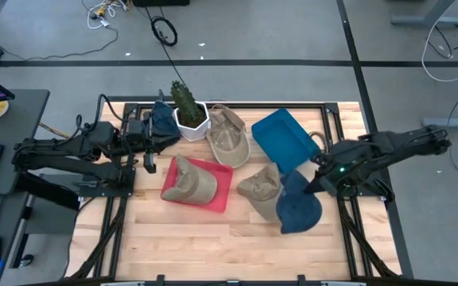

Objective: Pick & Place hat
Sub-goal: Put the right blue cap into the blue bin

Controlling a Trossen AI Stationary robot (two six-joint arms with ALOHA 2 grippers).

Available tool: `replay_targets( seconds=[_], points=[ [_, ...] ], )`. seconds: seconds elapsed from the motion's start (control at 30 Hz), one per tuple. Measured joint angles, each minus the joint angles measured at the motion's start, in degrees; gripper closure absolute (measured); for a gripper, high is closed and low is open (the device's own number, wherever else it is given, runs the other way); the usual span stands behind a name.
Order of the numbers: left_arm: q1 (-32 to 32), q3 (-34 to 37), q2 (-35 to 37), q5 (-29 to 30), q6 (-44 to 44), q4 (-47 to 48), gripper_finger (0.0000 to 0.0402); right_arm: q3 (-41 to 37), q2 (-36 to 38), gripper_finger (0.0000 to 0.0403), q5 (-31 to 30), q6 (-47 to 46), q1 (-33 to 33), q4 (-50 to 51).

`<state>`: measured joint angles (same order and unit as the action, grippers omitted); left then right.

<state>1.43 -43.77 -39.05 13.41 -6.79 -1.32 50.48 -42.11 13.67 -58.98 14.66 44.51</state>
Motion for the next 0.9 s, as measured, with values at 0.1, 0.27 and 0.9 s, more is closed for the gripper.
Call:
replay_targets(
  seconds=[0.1,0.27,0.9],
  points=[
    [0.0,0.0,0.0,0.0,0.0,0.0,0.0397,2.4,0.0,0.0402,-3.4,-0.7,-0.9,0.2],
    [0.0,0.0,0.0,0.0,0.1,0.0,0.0397,4.3,0.0,0.0402,-7.4,-4.1,-2.5,0.1],
    [0.0,0.0,0.0,0.5,-0.1,0.0,0.0397,5.1,0.2,0.0403,-21.6,-6.5,-12.2,-14.3]
  ],
)
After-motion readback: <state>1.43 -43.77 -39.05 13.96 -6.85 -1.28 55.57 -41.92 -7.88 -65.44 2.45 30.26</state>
